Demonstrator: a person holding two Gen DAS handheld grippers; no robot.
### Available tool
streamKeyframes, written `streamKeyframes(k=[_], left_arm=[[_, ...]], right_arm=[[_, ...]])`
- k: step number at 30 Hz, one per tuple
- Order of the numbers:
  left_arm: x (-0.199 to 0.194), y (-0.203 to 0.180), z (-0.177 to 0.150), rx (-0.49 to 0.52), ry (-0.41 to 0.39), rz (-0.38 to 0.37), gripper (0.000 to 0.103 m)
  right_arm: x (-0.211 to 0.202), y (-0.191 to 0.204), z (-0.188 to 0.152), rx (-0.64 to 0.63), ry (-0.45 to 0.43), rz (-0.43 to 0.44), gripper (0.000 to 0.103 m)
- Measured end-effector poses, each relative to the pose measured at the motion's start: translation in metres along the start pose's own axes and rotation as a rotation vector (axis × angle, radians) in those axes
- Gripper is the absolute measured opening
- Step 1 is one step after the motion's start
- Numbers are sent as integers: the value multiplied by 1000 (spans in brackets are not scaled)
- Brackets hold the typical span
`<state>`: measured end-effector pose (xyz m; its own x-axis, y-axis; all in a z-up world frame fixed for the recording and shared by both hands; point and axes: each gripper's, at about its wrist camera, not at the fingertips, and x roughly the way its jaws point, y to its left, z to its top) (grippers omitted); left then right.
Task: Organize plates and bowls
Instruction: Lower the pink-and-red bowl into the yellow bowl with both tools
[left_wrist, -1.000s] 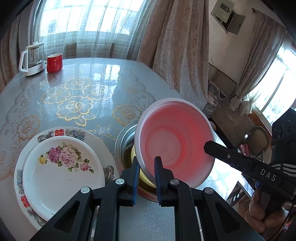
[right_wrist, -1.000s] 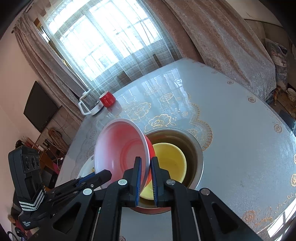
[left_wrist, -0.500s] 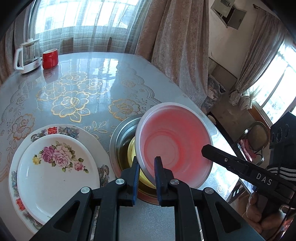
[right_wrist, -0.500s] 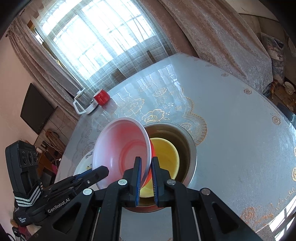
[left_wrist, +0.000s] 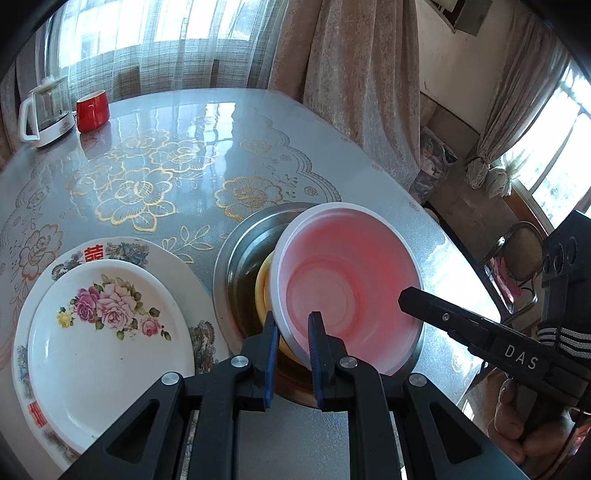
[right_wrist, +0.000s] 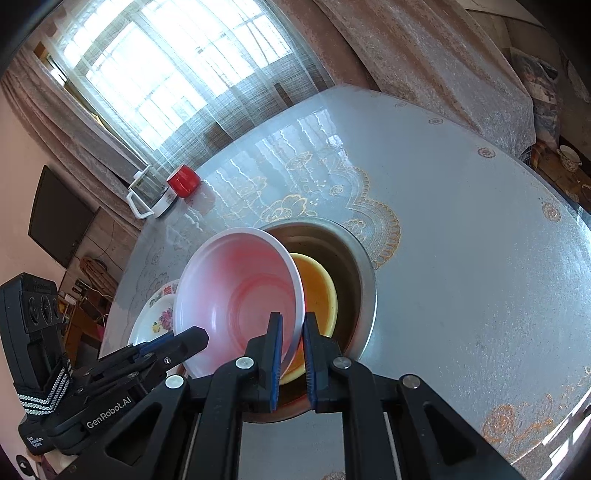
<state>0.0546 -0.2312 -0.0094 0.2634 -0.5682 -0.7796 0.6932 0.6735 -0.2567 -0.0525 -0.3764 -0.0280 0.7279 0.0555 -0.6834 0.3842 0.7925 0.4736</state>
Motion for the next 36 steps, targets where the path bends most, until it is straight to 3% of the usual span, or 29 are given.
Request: streamKeyframes(k=[19, 24, 36], left_arm=[[16, 5, 0, -20, 38, 3, 19], [22, 2, 2, 12, 17, 52, 18], [35, 6, 15, 20, -8, 114, 21]], right_arm=[[12, 3, -2, -51, 19, -97, 19], [15, 9, -4, -139, 2, -179, 16], [31, 8, 10, -185, 0, -206, 14]])
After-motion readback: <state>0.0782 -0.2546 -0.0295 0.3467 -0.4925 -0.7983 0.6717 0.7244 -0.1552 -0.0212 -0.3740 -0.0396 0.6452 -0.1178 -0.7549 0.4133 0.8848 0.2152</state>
